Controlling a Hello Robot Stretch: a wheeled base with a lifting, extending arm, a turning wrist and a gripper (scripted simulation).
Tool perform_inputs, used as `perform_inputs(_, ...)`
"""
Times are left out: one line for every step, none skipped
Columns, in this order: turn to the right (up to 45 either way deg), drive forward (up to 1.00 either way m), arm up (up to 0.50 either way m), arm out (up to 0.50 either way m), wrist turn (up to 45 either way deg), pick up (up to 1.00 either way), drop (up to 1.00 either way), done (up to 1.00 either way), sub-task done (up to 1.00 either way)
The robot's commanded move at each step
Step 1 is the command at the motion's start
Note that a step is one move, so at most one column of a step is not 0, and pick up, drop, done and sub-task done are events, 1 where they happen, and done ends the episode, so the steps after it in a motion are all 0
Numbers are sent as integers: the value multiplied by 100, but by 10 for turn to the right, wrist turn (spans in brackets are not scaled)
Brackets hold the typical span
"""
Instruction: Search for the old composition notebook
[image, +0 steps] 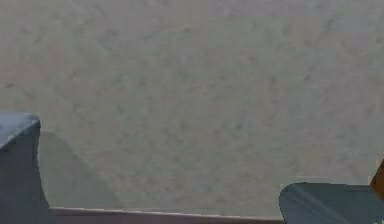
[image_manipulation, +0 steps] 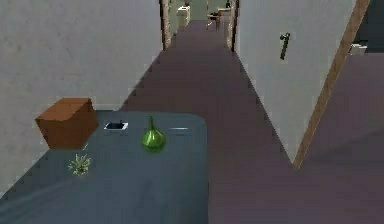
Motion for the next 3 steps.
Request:
perform_inputs(-450, 0, 0, 0, 0, 0, 0, 0, 0)
perform_inputs(-450, 0, 0, 0, 0, 0, 0, 0, 0)
perform_inputs(-450, 0, 0, 0, 0, 0, 0, 0, 0)
